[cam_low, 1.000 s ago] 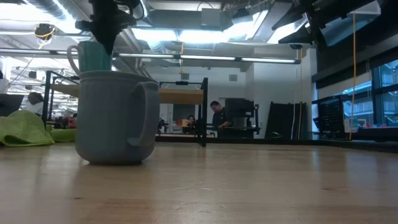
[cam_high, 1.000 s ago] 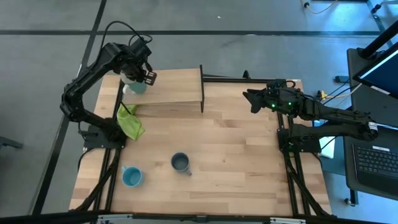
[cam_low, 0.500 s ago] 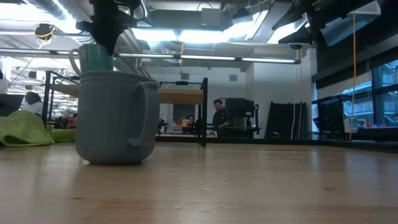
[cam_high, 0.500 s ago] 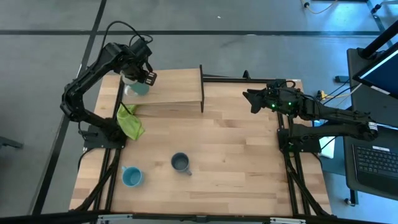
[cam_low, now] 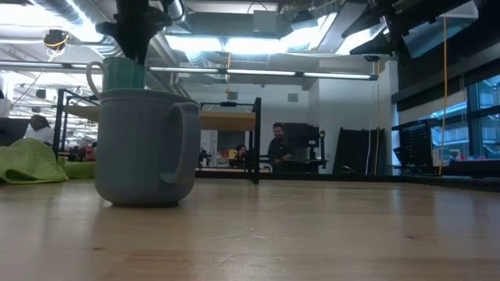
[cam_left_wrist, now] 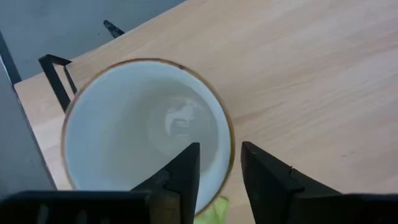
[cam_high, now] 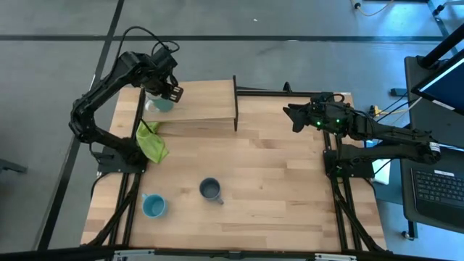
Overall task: Stack small to large cups/mugs on shelf
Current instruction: Put the green mug on the shelf, then put the light blue mug on the shelf
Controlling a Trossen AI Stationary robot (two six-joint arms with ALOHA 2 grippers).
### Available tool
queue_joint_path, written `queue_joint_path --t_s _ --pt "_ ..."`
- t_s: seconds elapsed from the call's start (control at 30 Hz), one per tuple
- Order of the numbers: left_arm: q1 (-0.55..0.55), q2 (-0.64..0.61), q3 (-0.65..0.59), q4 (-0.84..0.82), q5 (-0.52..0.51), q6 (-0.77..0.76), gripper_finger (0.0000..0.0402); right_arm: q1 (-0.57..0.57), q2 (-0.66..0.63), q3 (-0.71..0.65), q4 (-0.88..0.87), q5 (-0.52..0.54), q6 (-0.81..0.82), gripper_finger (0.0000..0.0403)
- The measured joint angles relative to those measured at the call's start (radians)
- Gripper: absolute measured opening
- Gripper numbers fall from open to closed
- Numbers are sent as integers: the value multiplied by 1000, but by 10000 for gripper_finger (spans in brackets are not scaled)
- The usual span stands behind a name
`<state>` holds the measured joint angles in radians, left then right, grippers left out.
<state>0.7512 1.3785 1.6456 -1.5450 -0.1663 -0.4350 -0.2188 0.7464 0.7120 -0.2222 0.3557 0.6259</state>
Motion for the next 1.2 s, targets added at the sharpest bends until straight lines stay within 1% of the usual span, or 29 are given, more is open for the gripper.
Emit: queue_joint_path --t_s 0.1,0.27,0.4,0.57,0.67,0.83,0.87,1.0,1.07,1.13,1.2 --pt "-4 0 43 -29 -15 1 119 0 0 0 0 -1 -2 205" --pt "-4 0 132 -25 -29 20 123 0 0 0 0 -2 -2 205" --pt "11 -6 145 -26 -86 35 120 0 0 0 0 -2 1 205" --pt "79 -29 144 -26 -137 89 105 0 0 0 0 -2 20 205" --pt "126 -33 144 -26 -158 103 80 0 0 0 0 -2 24 205" --pt "189 -33 144 -26 -118 133 13 0 0 0 0 -1 25 205" --pt "195 -33 144 -26 -112 143 7 0 0 0 0 -1 27 204" --pt "205 -31 144 -26 -101 150 2 -1 0 0 -1 -1 47 204" --pt "192 -36 144 -26 -41 155 1 -1 0 0 -1 -10 47 204" --pt "151 -56 143 -17 36 194 4 -1 0 0 -1 -18 48 204" --pt "78 -82 144 -2 49 203 5 -1 0 0 0 -18 48 204"
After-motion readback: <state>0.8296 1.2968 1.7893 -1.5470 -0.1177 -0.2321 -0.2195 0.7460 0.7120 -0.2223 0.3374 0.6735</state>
